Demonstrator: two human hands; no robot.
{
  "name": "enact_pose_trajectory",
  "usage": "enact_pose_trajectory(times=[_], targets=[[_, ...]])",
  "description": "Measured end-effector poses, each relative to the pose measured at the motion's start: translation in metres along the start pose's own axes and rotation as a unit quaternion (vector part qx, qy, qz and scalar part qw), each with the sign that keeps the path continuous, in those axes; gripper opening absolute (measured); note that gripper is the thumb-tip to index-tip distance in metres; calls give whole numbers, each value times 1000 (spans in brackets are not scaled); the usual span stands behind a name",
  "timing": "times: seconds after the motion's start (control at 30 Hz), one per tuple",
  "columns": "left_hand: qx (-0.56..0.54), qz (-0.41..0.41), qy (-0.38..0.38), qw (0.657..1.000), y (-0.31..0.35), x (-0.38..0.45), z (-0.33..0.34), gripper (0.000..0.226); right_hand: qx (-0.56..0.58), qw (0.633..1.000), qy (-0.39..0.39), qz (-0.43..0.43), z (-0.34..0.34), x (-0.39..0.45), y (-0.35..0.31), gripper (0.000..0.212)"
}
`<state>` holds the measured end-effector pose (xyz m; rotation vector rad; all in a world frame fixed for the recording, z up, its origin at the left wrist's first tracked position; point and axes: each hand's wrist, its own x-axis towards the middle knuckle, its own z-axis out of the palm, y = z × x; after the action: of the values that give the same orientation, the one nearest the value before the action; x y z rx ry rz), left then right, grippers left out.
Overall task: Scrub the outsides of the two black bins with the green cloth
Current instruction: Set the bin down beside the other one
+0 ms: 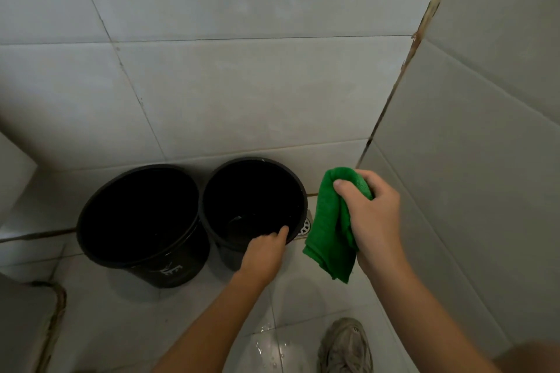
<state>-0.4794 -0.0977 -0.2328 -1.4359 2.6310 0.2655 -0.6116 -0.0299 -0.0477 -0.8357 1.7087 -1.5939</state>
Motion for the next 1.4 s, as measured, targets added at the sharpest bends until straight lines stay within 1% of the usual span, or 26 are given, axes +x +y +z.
enact_pose_trajectory(times=[0.07, 0.13, 0.2, 0.3, 0.37, 0.43, 0.53, 0.6, 0.7, 0.77, 0.8, 0.87, 0.9, 0.97, 1.03, 1.1, 1.13, 1.2, 1.27, 1.33, 1.4], targets=[[-48, 31, 25, 998, -7, 5, -4, 42, -7, 1000, -1, 3, 1, 1, 2, 13], [-54, 66, 24, 996, -20, 2, -12, 43, -13, 1000, -3, 9, 2, 3, 3, 11], [-21, 81, 5, 996, -40, -4, -21, 49, -18, 1000, -1, 14, 3, 5, 5, 10], [64, 75, -39, 994, -80, -14, -29, 54, -26, 999, 1, 20, 5, 6, 7, 9], [104, 81, -62, 989, -101, -19, -29, 44, -32, 999, -1, 24, 6, 6, 9, 9], [118, 94, -65, 986, -106, -19, -27, 33, -37, 999, -1, 24, 7, 6, 10, 9], [75, 82, -33, 993, -90, -11, -24, 28, -38, 999, 1, 21, 8, 7, 10, 11], [38, 56, -25, 997, -67, -3, -19, 31, -34, 999, 2, 20, 9, 8, 9, 11], [36, 16, -5, 999, -23, 9, -10, 32, -17, 999, 6, 33, 10, 10, 9, 11], [8, -6, 14, 1000, -3, 17, -8, 35, 0, 999, 13, 43, 9, 11, 8, 11], [-27, -3, 18, 999, 0, 20, -9, 38, 2, 999, 17, 43, 8, 12, 8, 11], [-90, 32, 8, 995, -10, 23, -16, 44, 4, 999, 23, 39, 6, 14, 8, 13], [-92, 55, 0, 994, -21, 23, -21, 46, 6, 999, 25, 39, 4, 15, 8, 15], [-46, 78, -28, 995, -53, 21, -31, 49, 6, 999, 26, 40, 1, 15, 10, 16], [2, 65, -64, 996, -83, 18, -39, 48, 0, 999, 30, 37, -1, 15, 11, 17], [8, 41, -93, 995, -94, 12, -43, 44, -1, 999, 35, 37, -2, 15, 13, 18], [20, 41, -90, 995, -92, 11, -44, 45, -3, 999, 36, 38, -2, 15, 13, 17], [63, 45, -55, 995, -74, 9, -42, 50, -3, 999, 36, 40, -1, 14, 13, 17], [83, 20, -17, 996, -46, 8, -36, 52, -4, 999, 34, 42, 1, 13, 14, 15], [61, -8, 5, 998, -20, 9, -30, 48, -8, 999, 30, 40, 2, 12, 14, 14], [5, 1, 4, 1000, -14, 10, -27, 45, -10, 999, 26, 37, 2, 11, 15, 15]])
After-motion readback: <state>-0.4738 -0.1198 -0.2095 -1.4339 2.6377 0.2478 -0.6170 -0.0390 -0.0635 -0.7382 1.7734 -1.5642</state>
